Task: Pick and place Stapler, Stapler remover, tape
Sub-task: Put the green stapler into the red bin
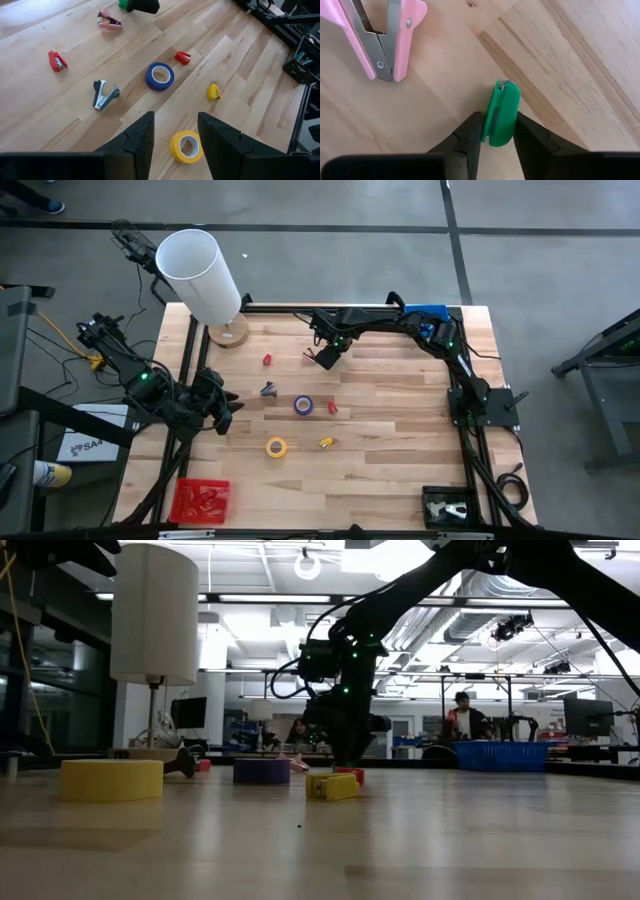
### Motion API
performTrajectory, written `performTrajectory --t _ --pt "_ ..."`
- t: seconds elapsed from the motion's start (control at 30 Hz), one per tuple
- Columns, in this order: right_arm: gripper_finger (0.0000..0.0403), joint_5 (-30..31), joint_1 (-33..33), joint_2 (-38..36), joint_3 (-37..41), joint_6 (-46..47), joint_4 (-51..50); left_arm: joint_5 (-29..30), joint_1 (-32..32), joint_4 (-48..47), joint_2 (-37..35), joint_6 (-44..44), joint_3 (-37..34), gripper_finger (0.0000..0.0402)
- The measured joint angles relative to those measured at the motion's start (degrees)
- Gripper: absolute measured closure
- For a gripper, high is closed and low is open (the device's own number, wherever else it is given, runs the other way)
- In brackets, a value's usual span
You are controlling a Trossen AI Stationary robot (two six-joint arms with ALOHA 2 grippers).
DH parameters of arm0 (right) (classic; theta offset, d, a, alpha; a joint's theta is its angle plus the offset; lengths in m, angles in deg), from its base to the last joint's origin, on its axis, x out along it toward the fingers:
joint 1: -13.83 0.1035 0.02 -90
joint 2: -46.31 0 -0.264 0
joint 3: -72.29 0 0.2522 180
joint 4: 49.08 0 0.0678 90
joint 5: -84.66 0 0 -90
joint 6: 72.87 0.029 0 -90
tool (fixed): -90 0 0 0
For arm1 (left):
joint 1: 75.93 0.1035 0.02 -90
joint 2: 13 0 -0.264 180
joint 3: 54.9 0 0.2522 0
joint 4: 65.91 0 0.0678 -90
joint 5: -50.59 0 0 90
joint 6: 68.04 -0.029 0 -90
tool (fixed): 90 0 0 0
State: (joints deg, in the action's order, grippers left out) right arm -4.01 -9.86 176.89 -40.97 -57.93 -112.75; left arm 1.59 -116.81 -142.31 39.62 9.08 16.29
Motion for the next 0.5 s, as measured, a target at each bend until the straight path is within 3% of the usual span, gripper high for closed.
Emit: performTrajectory --t 0.23,0.5 --pt "0.0336 -0.25 0.0 0.0 0.02 -0.39 -0.06 0.0 0.0 0.0 0.0 -0.02 0.0 0.0252" --pt "0.0331 -0.54 0.0 0.0 0.04 -1.33 -0.07 0.0 0.0 0.01 0.0 -0.04 0.0 0.0252"
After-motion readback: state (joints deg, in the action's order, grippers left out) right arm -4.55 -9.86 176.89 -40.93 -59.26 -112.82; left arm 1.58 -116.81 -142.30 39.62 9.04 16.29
